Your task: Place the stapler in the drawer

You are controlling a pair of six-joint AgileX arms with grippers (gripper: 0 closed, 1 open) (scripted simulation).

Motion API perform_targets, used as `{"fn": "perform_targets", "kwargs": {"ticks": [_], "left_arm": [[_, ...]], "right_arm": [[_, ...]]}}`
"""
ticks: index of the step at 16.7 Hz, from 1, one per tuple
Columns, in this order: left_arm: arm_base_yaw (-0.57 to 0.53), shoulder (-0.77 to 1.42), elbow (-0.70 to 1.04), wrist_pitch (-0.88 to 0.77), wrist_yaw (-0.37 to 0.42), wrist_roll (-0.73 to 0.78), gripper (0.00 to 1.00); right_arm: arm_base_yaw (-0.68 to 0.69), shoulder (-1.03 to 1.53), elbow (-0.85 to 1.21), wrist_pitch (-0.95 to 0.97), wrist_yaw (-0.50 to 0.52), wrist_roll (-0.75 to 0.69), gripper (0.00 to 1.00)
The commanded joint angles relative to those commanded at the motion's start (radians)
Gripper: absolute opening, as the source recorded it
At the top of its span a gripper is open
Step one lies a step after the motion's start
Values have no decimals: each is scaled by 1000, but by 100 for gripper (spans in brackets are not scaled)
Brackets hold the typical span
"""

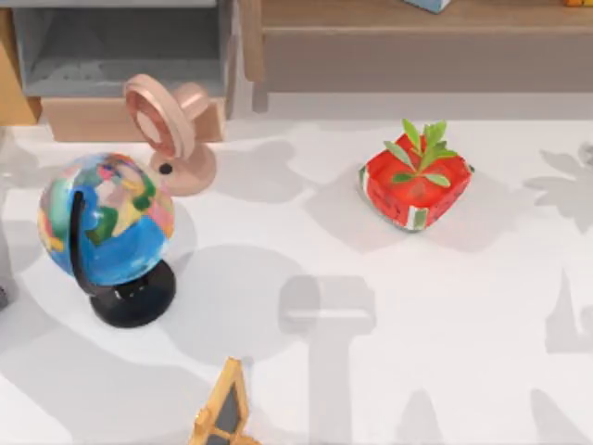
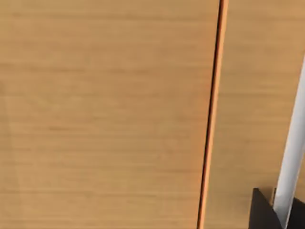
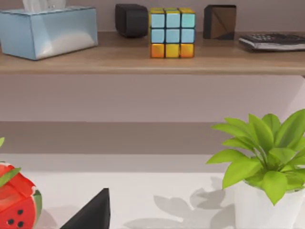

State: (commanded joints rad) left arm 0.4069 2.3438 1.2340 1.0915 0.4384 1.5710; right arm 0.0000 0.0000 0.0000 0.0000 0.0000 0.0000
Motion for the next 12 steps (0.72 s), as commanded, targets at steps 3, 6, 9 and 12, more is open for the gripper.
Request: {"fn": "perform_targets", "kwargs": {"ticks": [3, 6, 9, 12], "left_arm": [[-13, 18, 20, -17, -9, -1, 0], [-13, 18, 20, -17, -9, -1, 8], [-13, 18, 20, -17, -9, -1, 30], [-13, 18, 20, -17, -9, -1, 53]], "right_arm": [[0, 0, 0, 0, 0, 0, 100], [0, 0, 0, 0, 0, 0, 100], [0, 0, 0, 0, 0, 0, 100], [0, 0, 0, 0, 0, 0, 100]]}}
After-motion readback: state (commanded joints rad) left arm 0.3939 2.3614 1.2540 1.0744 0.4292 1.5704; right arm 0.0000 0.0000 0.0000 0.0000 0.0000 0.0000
